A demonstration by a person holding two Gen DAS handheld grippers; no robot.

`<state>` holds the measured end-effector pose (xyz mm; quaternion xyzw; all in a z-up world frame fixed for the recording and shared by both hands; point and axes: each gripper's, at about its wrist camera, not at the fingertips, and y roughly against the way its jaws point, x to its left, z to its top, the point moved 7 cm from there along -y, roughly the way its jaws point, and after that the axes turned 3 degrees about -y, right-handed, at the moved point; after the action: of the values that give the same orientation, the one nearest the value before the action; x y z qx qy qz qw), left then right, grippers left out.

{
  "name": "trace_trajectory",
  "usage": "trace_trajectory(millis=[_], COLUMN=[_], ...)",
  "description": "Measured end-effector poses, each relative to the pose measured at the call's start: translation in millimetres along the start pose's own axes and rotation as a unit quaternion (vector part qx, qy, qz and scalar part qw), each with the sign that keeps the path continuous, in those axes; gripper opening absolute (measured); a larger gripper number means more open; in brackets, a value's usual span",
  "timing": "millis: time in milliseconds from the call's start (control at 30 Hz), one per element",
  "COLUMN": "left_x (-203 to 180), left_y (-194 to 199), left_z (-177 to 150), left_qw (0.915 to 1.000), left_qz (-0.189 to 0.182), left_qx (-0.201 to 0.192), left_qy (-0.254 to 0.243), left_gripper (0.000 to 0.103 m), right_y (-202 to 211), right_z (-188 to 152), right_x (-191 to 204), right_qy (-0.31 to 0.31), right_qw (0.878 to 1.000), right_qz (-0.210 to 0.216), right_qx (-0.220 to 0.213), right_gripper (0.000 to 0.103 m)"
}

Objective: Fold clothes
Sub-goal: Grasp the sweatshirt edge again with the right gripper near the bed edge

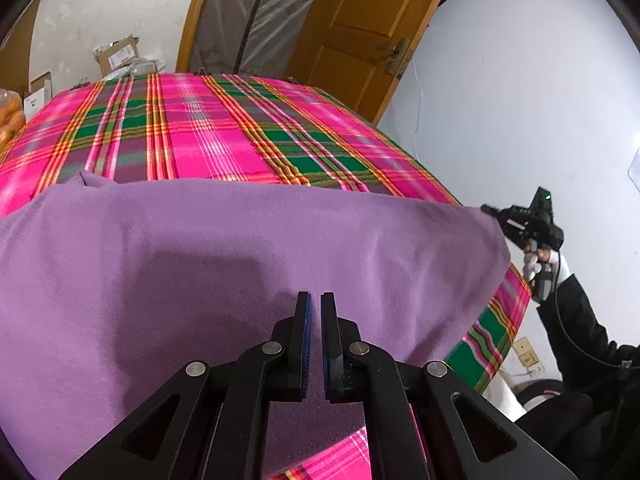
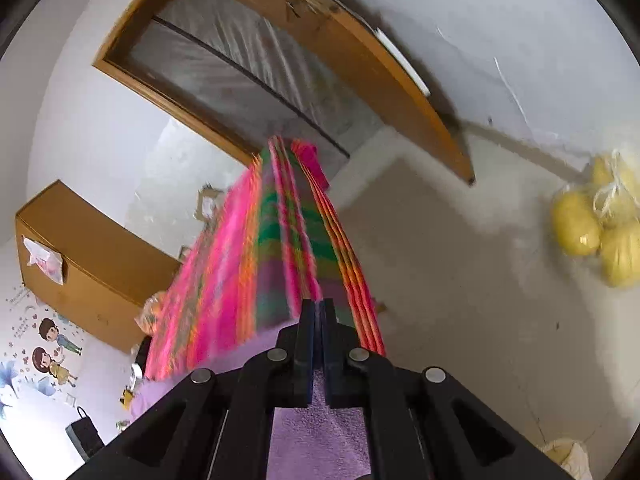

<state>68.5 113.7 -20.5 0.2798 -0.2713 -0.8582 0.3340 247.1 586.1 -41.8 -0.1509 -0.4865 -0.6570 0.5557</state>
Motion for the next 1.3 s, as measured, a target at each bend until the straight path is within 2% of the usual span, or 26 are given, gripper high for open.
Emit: trace_trajectory(millis=[167,267,333,400,467,600,767,900,967,1033,1133,1167,1200,1267,1300], left_x=[-0.3,-6.8,-13.0,-20.1,-29.1,-49.8,-61.8,-59.8,-58.5,-58.1,-59.6,-60.0,-59.8,-58.9,-58.6], left_y=[-1.0,-4.8,-5.4,-6.8,-10.3,-20.4,-23.2,-17.9,-17.4,-18.0,-19.6,-20.0,-20.2,-20.4,-20.2], left_z=[-2.5,-8.5,-12.6,-16.9,-20.7,-25.9,-28.9,-28.8,-27.9,-28.1,-29.0,-29.2,-29.3,-29.3,-29.3], left_qw=[1.0000,0.9999,0.9996,0.9991,0.9982,0.9956,0.9940,0.9947,0.9950,0.9950,0.9946,0.9945,0.9945,0.9946,0.9947], left_qz=[-0.004,-0.012,-0.019,-0.028,-0.038,-0.056,-0.064,-0.061,-0.061,-0.060,-0.060,-0.061,-0.061,-0.061,-0.060], left_qx=[0.000,0.011,0.017,0.025,0.033,0.047,0.052,0.047,0.045,0.047,0.051,0.051,0.052,0.052,0.052], left_qy=[0.004,-0.004,-0.013,-0.022,-0.034,-0.058,-0.072,-0.068,-0.065,-0.064,-0.068,-0.068,-0.068,-0.067,-0.066], left_gripper=[0.005,0.004,0.005,0.005,0.005,0.005,0.005,0.005,0.005,0.005,0.005,0.005,0.005,0.005,0.005], right_y=[-11.8,-15.4,-7.8,6.3,19.7,27.6,21.5,21.3,23.8,23.1,23.2,24.0,24.9,25.1,26.9], right_z=[-2.0,-16.7,-22.8,-30.5,-40.5,-68.1,-84.2,-89.6,-92.1,-93.9,-93.3,-92.9,-92.9,-91.7,-90.2], right_x=[-6.6,-30.4,-45.8,-51.5,-54.4,-56.9,-66.3,-83.2,-90.3,-90.0,-81.4,-79.3,-78.0,-76.1,-74.3], right_qy=[-0.002,-0.039,-0.064,-0.084,-0.104,-0.142,-0.203,-0.241,-0.264,-0.274,-0.266,-0.260,-0.254,-0.246,-0.239], right_qw=[0.999,0.997,0.996,0.995,0.994,0.989,0.976,0.968,0.961,0.957,0.958,0.959,0.961,0.964,0.966], right_qz=[-0.022,-0.044,-0.051,-0.037,-0.015,0.032,0.071,0.059,0.070,0.087,0.104,0.103,0.101,0.098,0.094], right_qx=[0.027,0.047,0.041,0.028,0.016,0.036,0.043,0.044,0.040,0.038,0.035,0.035,0.035,0.032,0.028], right_gripper=[0.003,0.008,0.009,0.020,0.026,0.036,0.037,0.040,0.040,0.040,0.040,0.036,0.022,0.014,0.006])
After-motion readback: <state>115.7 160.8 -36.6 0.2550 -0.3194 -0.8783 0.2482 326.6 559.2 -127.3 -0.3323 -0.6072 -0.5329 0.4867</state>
